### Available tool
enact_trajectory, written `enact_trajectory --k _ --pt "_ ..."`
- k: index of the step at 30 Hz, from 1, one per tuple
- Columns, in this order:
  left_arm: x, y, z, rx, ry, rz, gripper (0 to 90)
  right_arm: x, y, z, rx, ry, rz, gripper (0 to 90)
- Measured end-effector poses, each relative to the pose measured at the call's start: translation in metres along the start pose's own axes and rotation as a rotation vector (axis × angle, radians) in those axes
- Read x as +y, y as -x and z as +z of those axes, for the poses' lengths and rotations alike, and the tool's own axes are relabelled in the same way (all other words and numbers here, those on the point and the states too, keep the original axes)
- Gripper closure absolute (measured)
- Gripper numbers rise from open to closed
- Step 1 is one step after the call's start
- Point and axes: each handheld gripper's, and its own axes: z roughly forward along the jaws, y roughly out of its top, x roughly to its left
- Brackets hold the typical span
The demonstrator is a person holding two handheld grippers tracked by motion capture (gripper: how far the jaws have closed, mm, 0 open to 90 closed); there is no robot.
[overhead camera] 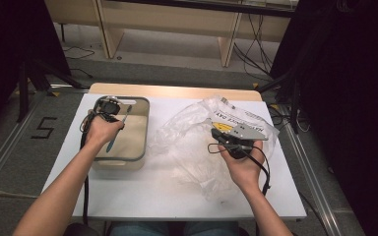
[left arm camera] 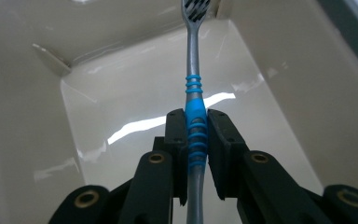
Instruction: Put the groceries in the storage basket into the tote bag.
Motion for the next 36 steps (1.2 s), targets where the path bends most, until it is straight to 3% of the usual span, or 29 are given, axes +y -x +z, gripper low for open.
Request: enact_trajectory --k 22,36 --pt "0.008 0.012 -0.026 -0.021 0.092 0.033 78.5 0.000 0.000 0.000 0.003 -0.004 -0.004 90.0" --pt "0.009 0.025 -0.045 -0.094 0.142 0.040 78.5 -0.001 0.000 0.000 0.002 -0.004 -0.004 90.0"
